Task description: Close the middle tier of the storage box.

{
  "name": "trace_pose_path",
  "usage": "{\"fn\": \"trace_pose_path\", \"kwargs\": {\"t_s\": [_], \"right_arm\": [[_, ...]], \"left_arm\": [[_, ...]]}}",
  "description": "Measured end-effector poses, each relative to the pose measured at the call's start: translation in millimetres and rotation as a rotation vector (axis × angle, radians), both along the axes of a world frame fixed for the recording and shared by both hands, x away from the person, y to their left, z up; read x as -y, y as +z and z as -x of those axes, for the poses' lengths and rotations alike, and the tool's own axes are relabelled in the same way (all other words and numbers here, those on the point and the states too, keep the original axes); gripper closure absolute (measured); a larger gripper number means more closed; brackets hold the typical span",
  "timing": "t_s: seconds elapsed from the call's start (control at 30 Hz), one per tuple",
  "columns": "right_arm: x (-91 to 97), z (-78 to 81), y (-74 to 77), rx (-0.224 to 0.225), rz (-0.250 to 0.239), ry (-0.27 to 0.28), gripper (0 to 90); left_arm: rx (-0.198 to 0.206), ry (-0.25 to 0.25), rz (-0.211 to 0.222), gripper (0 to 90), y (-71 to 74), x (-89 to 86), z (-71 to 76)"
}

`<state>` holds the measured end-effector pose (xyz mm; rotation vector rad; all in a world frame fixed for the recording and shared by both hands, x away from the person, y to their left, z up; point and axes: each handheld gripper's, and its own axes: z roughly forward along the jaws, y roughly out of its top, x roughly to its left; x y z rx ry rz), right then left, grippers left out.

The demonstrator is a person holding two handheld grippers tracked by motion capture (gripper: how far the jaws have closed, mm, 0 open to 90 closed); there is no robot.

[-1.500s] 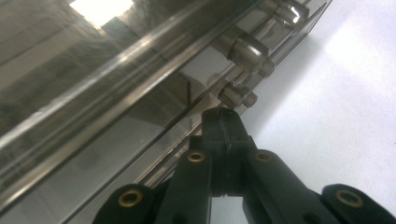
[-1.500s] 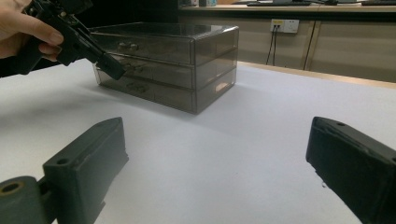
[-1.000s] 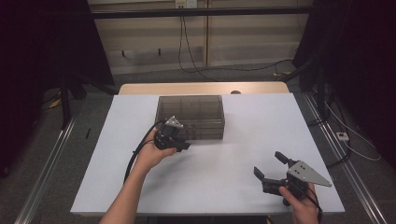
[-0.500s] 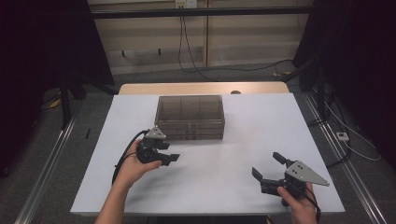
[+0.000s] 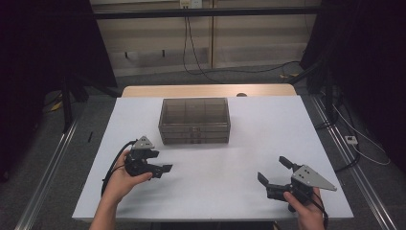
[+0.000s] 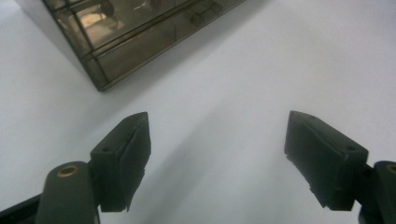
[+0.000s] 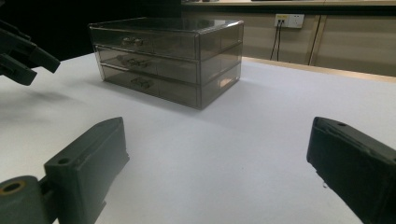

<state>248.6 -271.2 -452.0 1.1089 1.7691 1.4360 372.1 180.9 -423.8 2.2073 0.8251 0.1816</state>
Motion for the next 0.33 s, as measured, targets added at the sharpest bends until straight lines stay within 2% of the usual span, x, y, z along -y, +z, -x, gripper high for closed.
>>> {"fn": "trace_pose_path", "kwargs": {"t_s": [0.33], "right_arm": [[-1.6, -2.2, -0.5, -0.004, 0.005, 0.005, 4.4]], "left_arm": [[0.002, 0.026, 0.024, 18.9, -2.1, -12.4, 6.4]]}}
